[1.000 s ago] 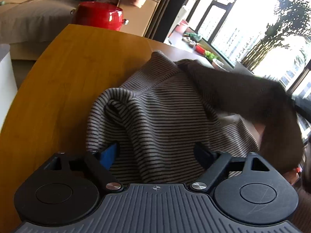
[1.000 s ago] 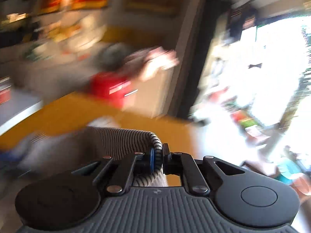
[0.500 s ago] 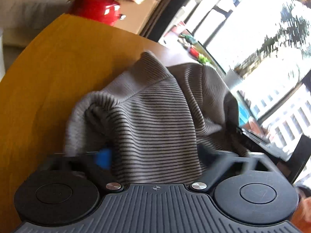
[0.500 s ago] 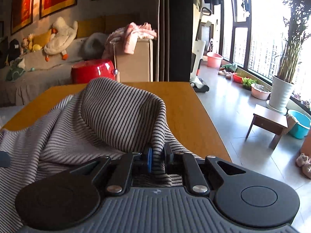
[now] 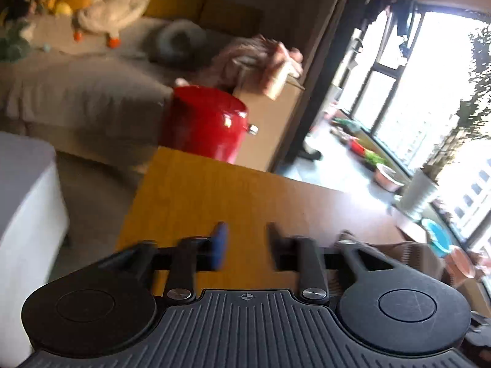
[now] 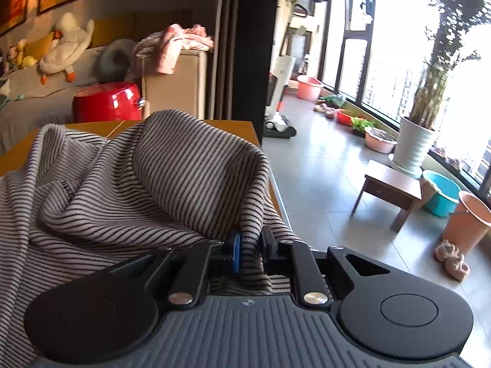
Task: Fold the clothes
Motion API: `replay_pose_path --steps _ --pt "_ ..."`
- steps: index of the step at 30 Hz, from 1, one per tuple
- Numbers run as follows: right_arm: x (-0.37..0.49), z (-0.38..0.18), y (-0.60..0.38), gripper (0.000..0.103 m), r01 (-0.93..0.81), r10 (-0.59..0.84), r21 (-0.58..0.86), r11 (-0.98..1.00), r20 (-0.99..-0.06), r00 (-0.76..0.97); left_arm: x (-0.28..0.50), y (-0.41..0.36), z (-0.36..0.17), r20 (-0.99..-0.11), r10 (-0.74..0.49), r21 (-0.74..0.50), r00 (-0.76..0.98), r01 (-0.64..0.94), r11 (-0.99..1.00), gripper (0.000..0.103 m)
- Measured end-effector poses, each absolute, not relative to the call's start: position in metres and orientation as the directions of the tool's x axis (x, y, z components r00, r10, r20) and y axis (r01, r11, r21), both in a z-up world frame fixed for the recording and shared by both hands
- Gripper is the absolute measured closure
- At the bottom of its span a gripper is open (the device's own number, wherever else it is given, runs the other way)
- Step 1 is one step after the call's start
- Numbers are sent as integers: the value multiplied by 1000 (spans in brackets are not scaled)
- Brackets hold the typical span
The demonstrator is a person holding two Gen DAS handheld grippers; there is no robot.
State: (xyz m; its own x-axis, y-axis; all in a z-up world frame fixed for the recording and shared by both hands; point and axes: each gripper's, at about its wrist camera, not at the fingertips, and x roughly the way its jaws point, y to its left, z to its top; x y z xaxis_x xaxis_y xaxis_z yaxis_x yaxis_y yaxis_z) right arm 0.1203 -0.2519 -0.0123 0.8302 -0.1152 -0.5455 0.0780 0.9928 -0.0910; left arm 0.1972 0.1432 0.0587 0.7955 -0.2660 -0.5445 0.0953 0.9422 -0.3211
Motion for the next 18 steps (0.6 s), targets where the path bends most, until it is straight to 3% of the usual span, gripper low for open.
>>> replay_pose_path --steps 3,5,7,8,9,10,14,18 --pt "125 -12 -246 86 57 -111 -115 992 -548 829 202 101 56 -549 -377 -310 746 237 921 16" --pt "126 -12 -245 85 51 -109 -118 992 -549 829 210 65 49 -568 -446 -304 692 327 895 7" --pt "125 -12 -246 85 45 -101 -115 992 -551 828 217 30 32 -600 -462 -258 653 389 885 8" --pt "125 -12 -246 85 42 -98 -113 993 -552 828 220 14 23 -618 -440 -208 652 403 891 27" --pt "125 -12 -247 85 41 -95 -111 993 -553 828 226 3 16 -636 -395 -138 663 406 903 78" --pt "124 -12 -249 85 42 -95 -108 993 -554 827 232 1 11 -645 -348 -76 681 396 915 89" --pt "120 0 -260 86 62 -111 -106 992 -554 825 256 41 5 -603 -155 93 783 262 961 88" --pt "134 32 -260 85 81 -125 -110 991 -495 860 272 87 -5 -624 -45 113 780 148 982 89"
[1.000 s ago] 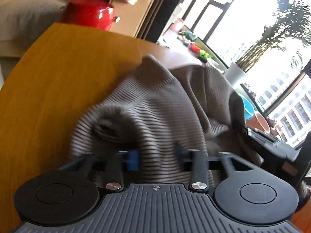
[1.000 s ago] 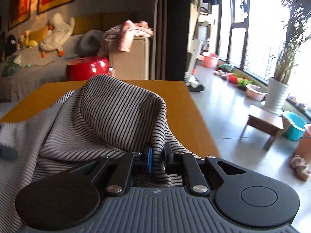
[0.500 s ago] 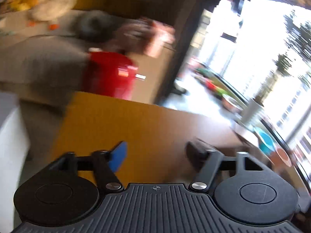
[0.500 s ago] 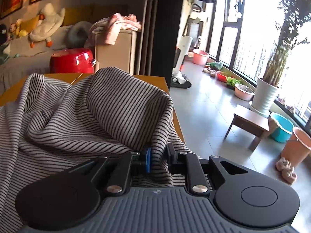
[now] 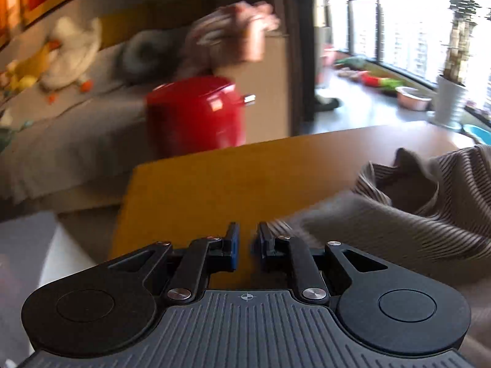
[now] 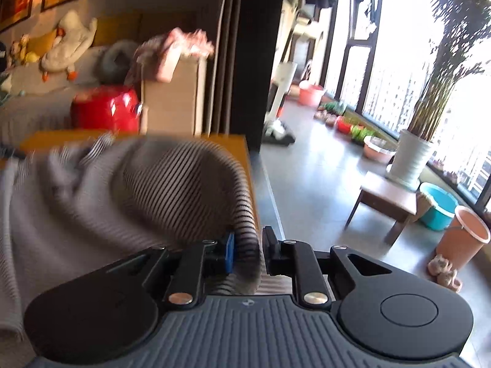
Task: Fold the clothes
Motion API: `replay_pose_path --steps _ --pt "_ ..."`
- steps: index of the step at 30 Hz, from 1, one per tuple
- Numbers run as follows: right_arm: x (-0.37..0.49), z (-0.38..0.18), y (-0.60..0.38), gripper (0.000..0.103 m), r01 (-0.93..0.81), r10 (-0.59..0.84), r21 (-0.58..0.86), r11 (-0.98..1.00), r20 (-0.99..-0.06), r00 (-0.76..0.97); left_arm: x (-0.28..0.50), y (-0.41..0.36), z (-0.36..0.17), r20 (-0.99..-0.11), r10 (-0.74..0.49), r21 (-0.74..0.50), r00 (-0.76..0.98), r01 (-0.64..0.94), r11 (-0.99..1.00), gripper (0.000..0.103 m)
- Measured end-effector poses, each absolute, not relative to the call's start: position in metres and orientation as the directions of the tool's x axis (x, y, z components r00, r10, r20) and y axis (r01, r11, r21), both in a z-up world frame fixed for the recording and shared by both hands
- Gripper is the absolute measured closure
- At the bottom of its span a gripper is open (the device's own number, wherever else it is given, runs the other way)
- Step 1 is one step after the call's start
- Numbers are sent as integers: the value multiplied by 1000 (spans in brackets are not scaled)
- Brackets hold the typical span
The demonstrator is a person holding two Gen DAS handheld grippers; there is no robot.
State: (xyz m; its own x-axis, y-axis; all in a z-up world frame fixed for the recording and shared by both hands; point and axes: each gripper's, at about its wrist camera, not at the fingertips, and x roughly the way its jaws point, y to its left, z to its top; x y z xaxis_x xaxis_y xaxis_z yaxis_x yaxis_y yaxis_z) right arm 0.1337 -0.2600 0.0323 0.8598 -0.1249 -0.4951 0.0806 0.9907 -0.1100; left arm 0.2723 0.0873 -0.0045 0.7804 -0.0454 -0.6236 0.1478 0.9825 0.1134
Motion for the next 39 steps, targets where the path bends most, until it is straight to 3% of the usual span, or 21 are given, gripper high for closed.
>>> replay_pose_path --steps 4,9,14,15,19,23,28,32,34,35,36,37,39 --pt "156 74 -221 85 -68 25 -90 994 -412 911 277 103 -10 -652 -61 56 756 128 990 88" --pt "217 58 -164 80 -297 236 -34 954 -524 818 265 117 12 -618 -136 -53 775 131 990 77" --pt "267 -2 -137 77 -319 185 -91 943 -655 733 244 94 36 -551 -300 -172 779 245 954 57" --pt "273 -8 -140 71 -303 181 -75 950 -660 729 243 86 34 -548 -351 -201 759 287 936 53" --pt "285 -7 -159 68 -235 156 -29 972 -670 726 241 60 7 -579 -467 -283 668 372 884 52" --pt "290 -3 -156 73 -113 -63 -224 968 -654 754 236 52 -21 -610 -461 -261 644 386 885 52" --pt "291 21 -146 65 -236 171 -13 972 -646 743 227 50 -30 -607 -450 -199 655 423 884 51" --pt "309 11 -113 48 -320 251 25 947 -677 692 222 51 -33 -606 -453 -172 654 449 877 51" --pt "314 -1 -100 56 -347 257 12 938 -697 670 217 54 -33 -608 -451 -159 654 456 875 51" --pt "315 -5 -93 71 -365 269 12 931 -698 663 216 56 -33 -609 -451 -158 652 457 875 51" --pt "315 -5 -87 92 -381 278 7 925 -695 663 215 58 -33 -611 -452 -159 650 458 875 51" --pt "315 -1 -81 100 -393 285 -1 920 -687 668 214 61 -33 -612 -454 -162 648 459 874 51" --pt "319 10 -73 103 -374 247 -63 925 -648 720 212 66 -32 -615 -456 -167 643 459 873 51"
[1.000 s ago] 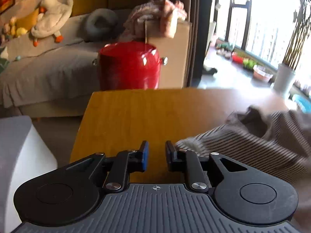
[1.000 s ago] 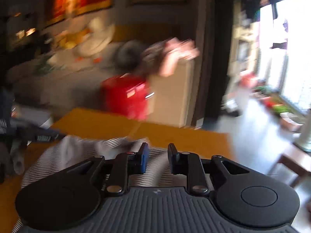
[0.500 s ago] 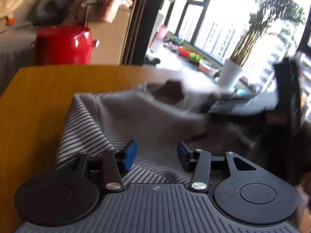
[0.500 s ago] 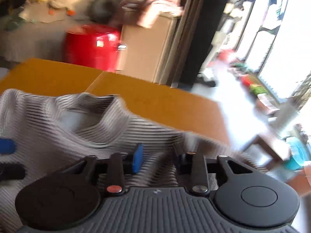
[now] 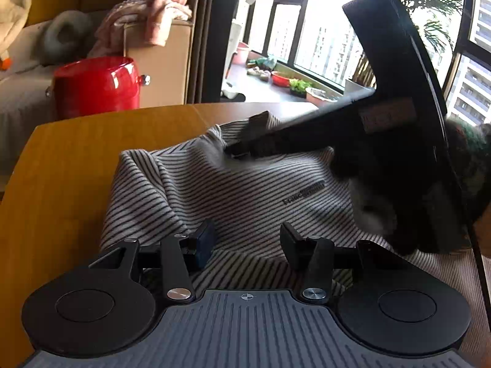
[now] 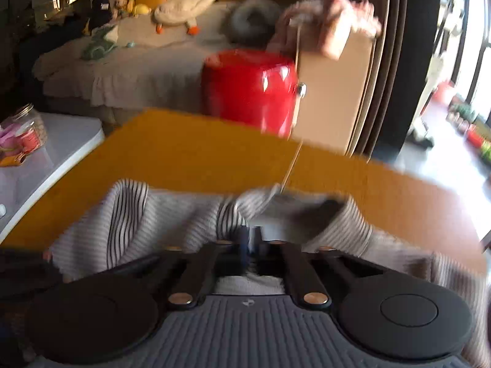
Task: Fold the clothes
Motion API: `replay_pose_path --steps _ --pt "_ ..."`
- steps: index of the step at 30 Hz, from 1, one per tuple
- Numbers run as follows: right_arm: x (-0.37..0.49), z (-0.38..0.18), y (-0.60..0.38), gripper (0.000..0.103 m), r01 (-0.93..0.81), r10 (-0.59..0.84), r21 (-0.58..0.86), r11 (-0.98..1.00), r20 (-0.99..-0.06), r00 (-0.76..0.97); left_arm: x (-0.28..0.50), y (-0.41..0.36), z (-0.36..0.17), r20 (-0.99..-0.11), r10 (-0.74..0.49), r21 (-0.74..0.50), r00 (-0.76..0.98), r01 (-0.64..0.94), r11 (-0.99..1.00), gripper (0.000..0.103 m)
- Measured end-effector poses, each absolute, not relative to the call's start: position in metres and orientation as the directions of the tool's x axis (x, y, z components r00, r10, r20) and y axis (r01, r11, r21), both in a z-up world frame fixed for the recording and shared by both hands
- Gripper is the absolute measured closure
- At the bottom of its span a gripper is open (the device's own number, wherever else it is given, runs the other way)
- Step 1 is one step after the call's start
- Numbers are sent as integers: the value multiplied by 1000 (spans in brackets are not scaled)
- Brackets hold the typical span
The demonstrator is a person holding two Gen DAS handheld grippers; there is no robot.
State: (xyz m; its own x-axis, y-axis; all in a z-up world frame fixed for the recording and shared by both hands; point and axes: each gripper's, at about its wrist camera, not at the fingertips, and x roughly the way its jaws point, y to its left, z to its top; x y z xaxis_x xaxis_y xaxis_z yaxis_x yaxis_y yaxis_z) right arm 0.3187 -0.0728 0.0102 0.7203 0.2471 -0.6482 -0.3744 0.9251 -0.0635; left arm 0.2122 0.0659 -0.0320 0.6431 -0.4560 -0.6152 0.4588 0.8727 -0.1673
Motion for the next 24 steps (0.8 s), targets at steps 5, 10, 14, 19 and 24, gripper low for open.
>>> replay_pose_path --steps 5,10,14,19,24 --pt "330 32 -84 101 -244 91 -187 952 -584 807 210 76 -28 -618 -459 -183 638 451 873 51" --pt "294 9 -114 93 -302 147 -119 946 -673 725 208 80 -27 -611 -475 -194 633 461 866 51" --pt "268 -11 -138 90 -228 127 -66 971 -666 735 208 92 -26 -613 -489 -199 621 477 856 51" --pt "241 -13 -141 90 -234 134 -60 970 -673 728 208 107 -22 -620 -500 -239 605 461 854 52" --pt "266 0 -140 87 -165 17 -165 972 -657 754 205 104 -22 -618 -476 -216 626 447 868 50"
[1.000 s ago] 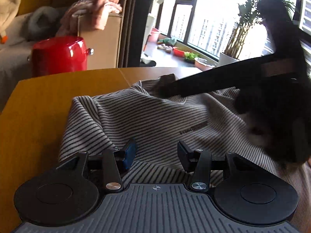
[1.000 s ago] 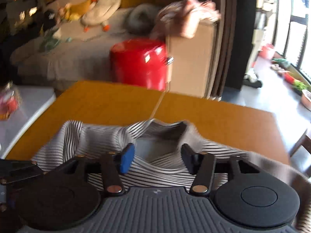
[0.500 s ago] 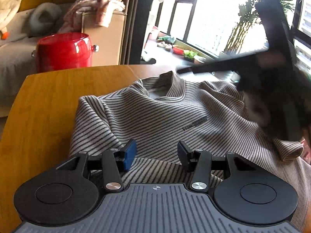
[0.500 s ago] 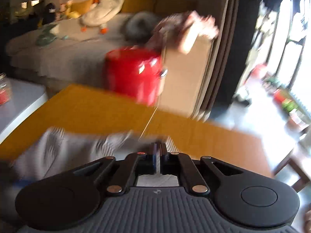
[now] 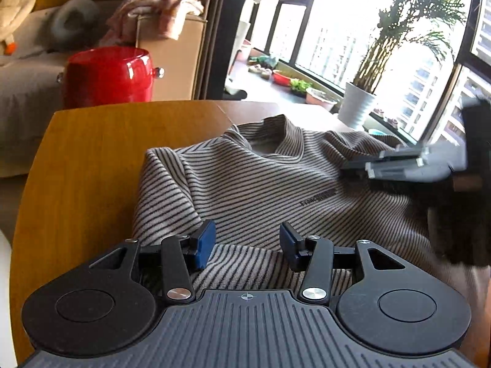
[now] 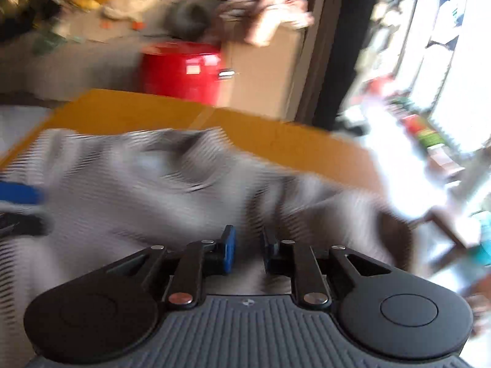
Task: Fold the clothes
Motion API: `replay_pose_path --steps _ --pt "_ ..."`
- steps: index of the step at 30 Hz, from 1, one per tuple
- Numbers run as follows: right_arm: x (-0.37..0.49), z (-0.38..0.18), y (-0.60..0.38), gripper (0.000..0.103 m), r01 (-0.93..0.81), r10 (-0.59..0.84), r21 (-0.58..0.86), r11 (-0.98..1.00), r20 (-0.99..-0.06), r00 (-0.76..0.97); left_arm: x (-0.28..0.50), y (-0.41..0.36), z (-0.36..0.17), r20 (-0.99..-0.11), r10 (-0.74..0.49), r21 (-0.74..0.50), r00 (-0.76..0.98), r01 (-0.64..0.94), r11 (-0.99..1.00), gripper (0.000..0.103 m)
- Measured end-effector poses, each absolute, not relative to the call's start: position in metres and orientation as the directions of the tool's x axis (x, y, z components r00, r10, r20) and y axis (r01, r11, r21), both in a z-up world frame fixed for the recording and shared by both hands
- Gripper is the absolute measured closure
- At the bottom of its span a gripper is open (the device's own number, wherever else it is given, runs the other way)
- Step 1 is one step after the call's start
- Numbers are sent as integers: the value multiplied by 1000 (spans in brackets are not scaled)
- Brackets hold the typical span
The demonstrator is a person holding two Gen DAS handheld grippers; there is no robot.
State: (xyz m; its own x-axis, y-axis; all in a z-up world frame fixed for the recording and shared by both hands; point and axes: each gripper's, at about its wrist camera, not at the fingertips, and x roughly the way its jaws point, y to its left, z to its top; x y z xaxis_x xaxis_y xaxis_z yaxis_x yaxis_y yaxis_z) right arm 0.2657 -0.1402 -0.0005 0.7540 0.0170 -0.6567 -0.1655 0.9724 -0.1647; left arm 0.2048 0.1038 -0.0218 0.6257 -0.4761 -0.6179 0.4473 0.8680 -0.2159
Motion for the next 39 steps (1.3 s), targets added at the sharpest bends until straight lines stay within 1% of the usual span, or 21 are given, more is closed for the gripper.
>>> replay_pose_path --steps 1,2,4,5,9,13,14,15,17,18,21,22,25,26,27,29,31,33,34,37,39 --pt "270 4 -140 87 -145 -5 -179 973 -644 765 205 103 -22 -617 -474 -214 628 446 869 48" --pt "275 10 -139 84 -153 27 -143 978 -642 766 205 102 -22 -615 -474 -214 630 445 869 46" --pt "284 23 -136 73 -214 157 -12 977 -637 755 206 101 -23 -613 -480 -222 628 446 867 44" --pt "289 27 -129 67 -252 208 20 968 -627 750 206 100 -23 -613 -481 -223 627 447 867 42" --pt "311 23 -89 67 -378 327 53 924 -621 713 205 97 -23 -612 -485 -227 624 449 864 32" --pt "335 -3 -65 67 -426 412 167 889 -698 586 205 96 -23 -613 -488 -233 622 447 863 29" --pt "338 -5 -61 74 -426 419 179 887 -698 580 205 96 -23 -612 -491 -240 620 447 862 28" --pt "340 -3 -59 91 -434 428 183 882 -694 578 205 96 -23 -611 -495 -245 617 447 860 26" --pt "341 12 -63 92 -407 409 165 898 -652 638 205 95 -23 -610 -499 -247 616 451 858 25" --pt "340 21 -66 101 -387 391 151 910 -623 678 205 95 -24 -608 -501 -247 616 453 857 23" --pt "333 51 -77 101 -265 205 -55 963 -492 846 205 94 -24 -607 -505 -248 614 458 854 22" --pt "332 57 -85 101 -232 168 -80 969 -474 865 205 94 -24 -607 -506 -249 613 458 854 22" --pt "321 65 -120 99 -196 156 -31 980 -493 856 205 97 -23 -606 -510 -262 611 452 853 22" --pt "312 61 -129 94 -200 159 -26 980 -510 845 204 99 -21 -605 -510 -266 611 448 853 22" --pt "302 55 -137 87 -208 162 -27 978 -533 831 203 100 -20 -603 -511 -271 613 445 854 22" --pt "278 36 -147 77 -230 165 -38 973 -582 796 198 103 -16 -594 -515 -281 618 440 853 22" --pt "248 17 -154 77 -251 159 -65 966 -620 768 189 104 -11 -583 -526 -294 619 443 847 24" --pt "211 -1 -157 76 -272 155 -83 959 -649 745 180 103 -7 -576 -543 -304 611 457 836 31" --pt "196 -7 -159 76 -277 156 -79 958 -667 729 176 101 -6 -578 -546 -298 607 465 833 32" --pt "162 -12 -170 74 -207 151 -2 978 -675 722 173 96 -12 -606 -513 -244 608 472 847 36" --pt "151 -7 -173 73 -190 165 40 981 -690 705 178 96 -17 -618 -489 -222 615 461 859 46"
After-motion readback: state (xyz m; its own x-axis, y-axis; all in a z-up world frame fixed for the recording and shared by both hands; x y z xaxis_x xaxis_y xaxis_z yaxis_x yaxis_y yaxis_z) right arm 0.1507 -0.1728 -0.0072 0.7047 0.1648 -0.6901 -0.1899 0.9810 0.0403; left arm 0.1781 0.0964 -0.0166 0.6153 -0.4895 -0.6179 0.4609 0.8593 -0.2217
